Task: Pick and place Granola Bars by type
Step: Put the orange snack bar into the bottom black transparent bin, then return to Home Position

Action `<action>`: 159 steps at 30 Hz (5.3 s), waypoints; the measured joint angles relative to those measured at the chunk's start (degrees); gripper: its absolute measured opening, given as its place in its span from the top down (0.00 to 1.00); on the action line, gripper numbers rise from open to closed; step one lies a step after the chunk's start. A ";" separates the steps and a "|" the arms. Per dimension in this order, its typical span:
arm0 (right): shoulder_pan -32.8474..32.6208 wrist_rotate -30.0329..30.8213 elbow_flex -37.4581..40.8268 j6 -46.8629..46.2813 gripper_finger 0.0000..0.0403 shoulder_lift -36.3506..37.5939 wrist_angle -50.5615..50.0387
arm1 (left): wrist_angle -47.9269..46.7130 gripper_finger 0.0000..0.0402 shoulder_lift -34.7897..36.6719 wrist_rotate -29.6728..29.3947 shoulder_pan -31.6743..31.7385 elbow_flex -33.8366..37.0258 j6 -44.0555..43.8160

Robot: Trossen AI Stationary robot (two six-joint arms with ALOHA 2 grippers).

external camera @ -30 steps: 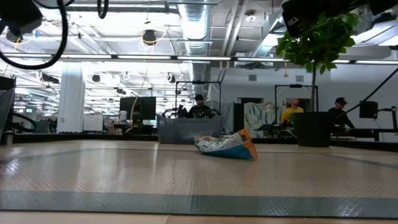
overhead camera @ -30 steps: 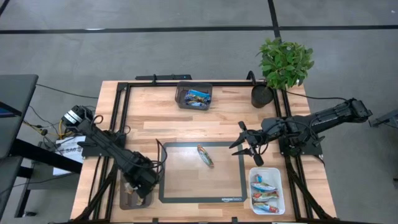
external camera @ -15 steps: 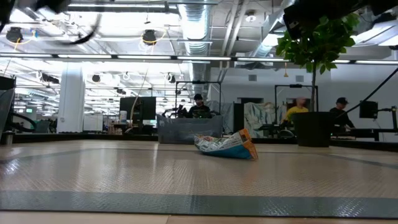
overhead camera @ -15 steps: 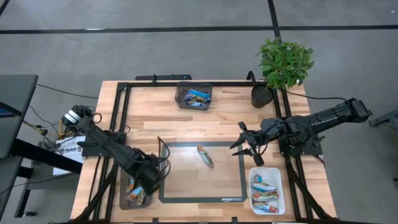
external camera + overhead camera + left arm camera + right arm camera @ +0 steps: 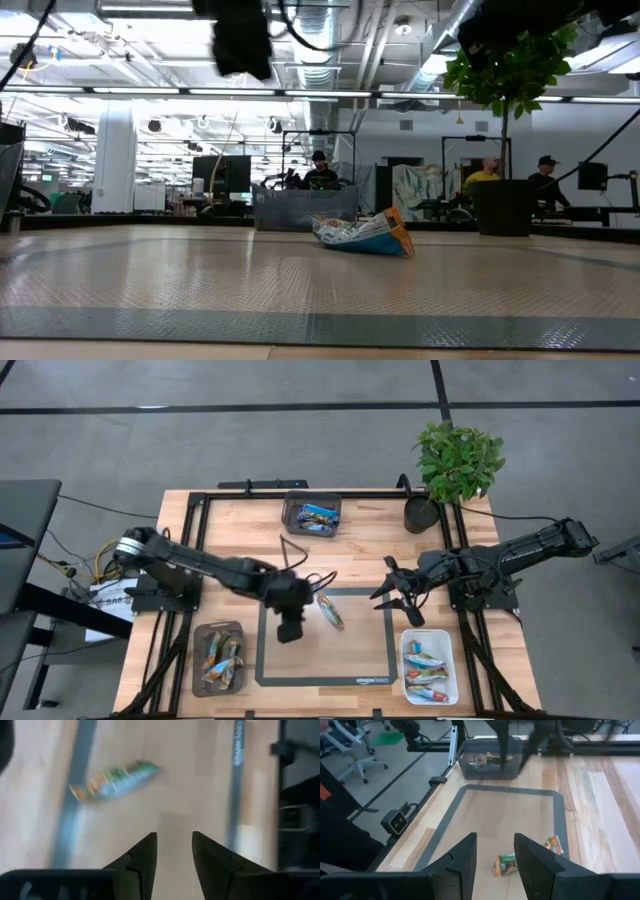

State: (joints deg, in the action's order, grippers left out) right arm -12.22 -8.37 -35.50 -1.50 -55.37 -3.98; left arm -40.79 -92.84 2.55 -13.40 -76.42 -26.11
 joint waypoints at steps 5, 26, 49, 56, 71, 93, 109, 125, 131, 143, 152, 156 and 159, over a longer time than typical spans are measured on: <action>-0.01 1.73 0.02 -2.94 0.70 0.00 -0.09 | 0.07 0.71 -4.67 -0.03 4.88 0.02 19.11; 0.39 8.57 -0.01 -12.07 0.70 0.00 -2.60 | 8.48 0.48 -18.36 -6.65 9.95 -2.07 54.95; 0.39 8.49 -0.01 -12.04 0.70 -0.02 -5.52 | 12.47 0.49 -25.41 -3.46 9.62 -3.52 60.76; 0.39 8.49 -0.01 -12.04 0.70 -0.02 -5.73 | 11.20 0.69 -25.41 -2.05 9.61 -3.50 54.89; 0.56 8.42 -0.01 -8.56 0.70 -0.02 -5.15 | -9.18 0.89 -22.71 1.65 12.24 -15.95 33.32; 3.12 8.36 -0.01 -3.91 0.70 -0.02 -6.32 | -30.95 0.93 14.05 3.12 -7.98 2.71 -40.08; 3.12 8.27 -0.01 -4.02 0.70 -0.02 -6.37 | -15.37 0.92 18.92 2.66 -33.38 17.44 -103.69; 3.12 8.27 -0.01 -3.88 0.70 -0.02 -6.37 | -14.75 0.75 16.64 3.73 -34.74 17.42 -103.21; 3.12 8.25 -0.01 -2.55 0.70 -0.02 -6.65 | -14.70 0.59 16.64 3.84 -34.76 17.40 -102.78; 3.73 8.27 -0.05 -1.36 0.70 3.40 -9.00 | -8.87 0.56 16.81 3.91 -28.35 17.03 -86.72; 3.10 8.34 5.09 -6.13 0.70 16.43 -10.17 | 10.26 0.56 16.77 -5.99 -10.16 17.01 -43.25; 1.53 8.31 11.56 -9.87 0.70 24.20 -8.70 | 17.90 0.56 16.77 -5.22 -3.05 17.01 -30.30; 0.50 8.83 17.54 -12.06 0.70 31.32 -3.85 | 22.32 0.56 16.77 -2.62 0.94 17.02 -25.75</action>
State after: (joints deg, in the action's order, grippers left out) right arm -11.72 0.46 -17.96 -13.56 -24.05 -7.83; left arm -18.47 -76.07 -0.07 -12.46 -59.40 -51.86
